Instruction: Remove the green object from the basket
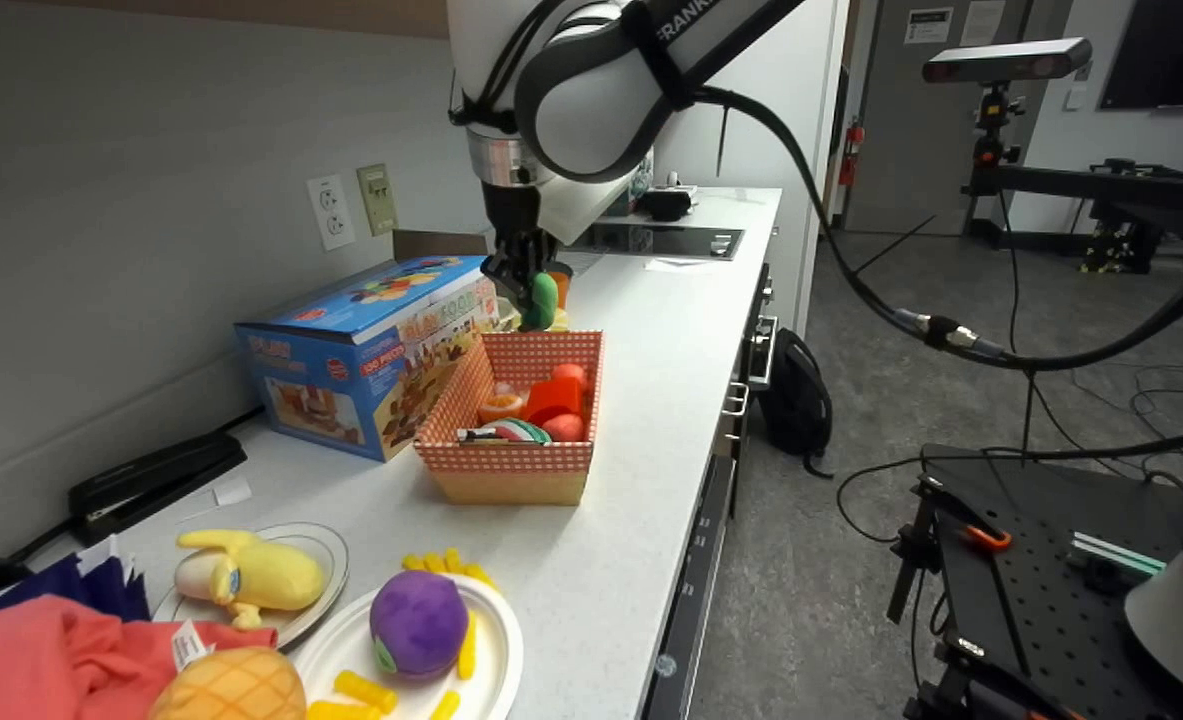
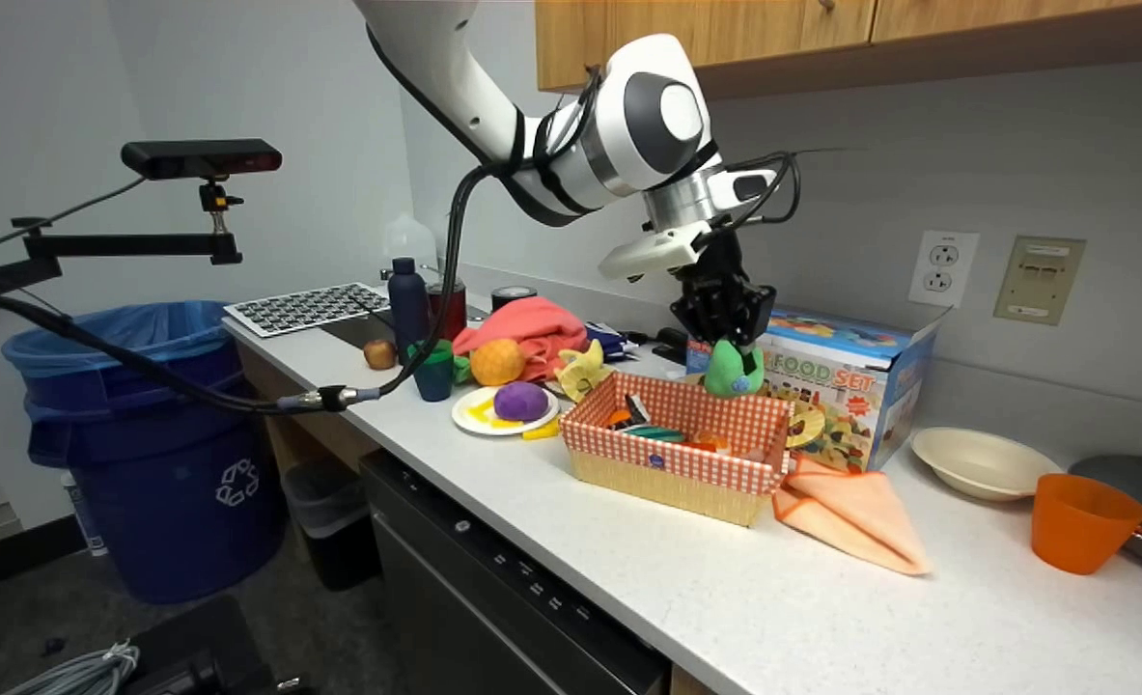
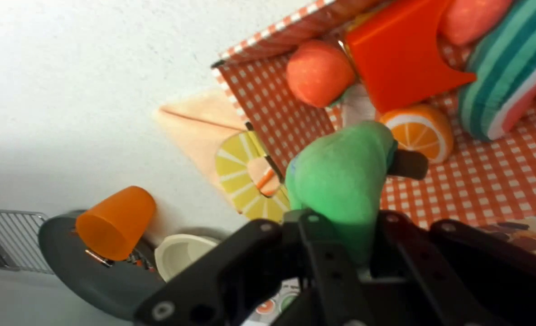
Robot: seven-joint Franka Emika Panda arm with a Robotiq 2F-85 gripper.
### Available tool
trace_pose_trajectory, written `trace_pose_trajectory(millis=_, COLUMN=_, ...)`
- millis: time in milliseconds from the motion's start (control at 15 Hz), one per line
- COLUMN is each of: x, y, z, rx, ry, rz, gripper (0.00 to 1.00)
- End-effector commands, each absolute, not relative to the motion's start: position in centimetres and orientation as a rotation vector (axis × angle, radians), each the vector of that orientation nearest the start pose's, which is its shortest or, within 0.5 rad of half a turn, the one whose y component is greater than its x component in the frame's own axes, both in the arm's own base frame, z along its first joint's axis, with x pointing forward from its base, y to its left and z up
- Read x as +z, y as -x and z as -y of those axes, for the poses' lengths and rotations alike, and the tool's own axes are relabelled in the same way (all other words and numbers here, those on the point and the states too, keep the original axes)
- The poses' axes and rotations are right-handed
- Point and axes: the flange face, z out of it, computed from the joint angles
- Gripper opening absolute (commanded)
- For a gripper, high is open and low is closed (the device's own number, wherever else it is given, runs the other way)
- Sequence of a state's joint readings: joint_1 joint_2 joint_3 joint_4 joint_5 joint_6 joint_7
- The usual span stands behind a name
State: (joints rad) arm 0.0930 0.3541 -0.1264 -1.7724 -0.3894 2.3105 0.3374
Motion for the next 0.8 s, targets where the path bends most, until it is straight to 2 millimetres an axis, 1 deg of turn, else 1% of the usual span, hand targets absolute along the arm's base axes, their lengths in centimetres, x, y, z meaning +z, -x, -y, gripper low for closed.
trace_pose_trajectory(millis=0, x=38.4, y=-62.8, z=4.3, rx=-0.359, ry=3.501, rz=-0.282, gripper=0.05)
trace_pose_trajectory(millis=333, x=37.7, y=-59.4, z=6.3, rx=-0.265, ry=3.590, rz=-0.393, gripper=0.05)
trace_pose_trajectory(millis=400, x=35.5, y=-58.1, z=7.3, rx=-0.228, ry=3.603, rz=-0.414, gripper=0.05)
trace_pose_trajectory(millis=467, x=34.7, y=-57.5, z=7.6, rx=-0.198, ry=3.610, rz=-0.431, gripper=0.05)
trace_pose_trajectory(millis=667, x=30.5, y=-55.4, z=8.7, rx=-0.075, ry=3.628, rz=-0.508, gripper=0.05)
trace_pose_trajectory(millis=733, x=29.4, y=-54.8, z=9.0, rx=-0.040, ry=3.626, rz=-0.540, gripper=0.05)
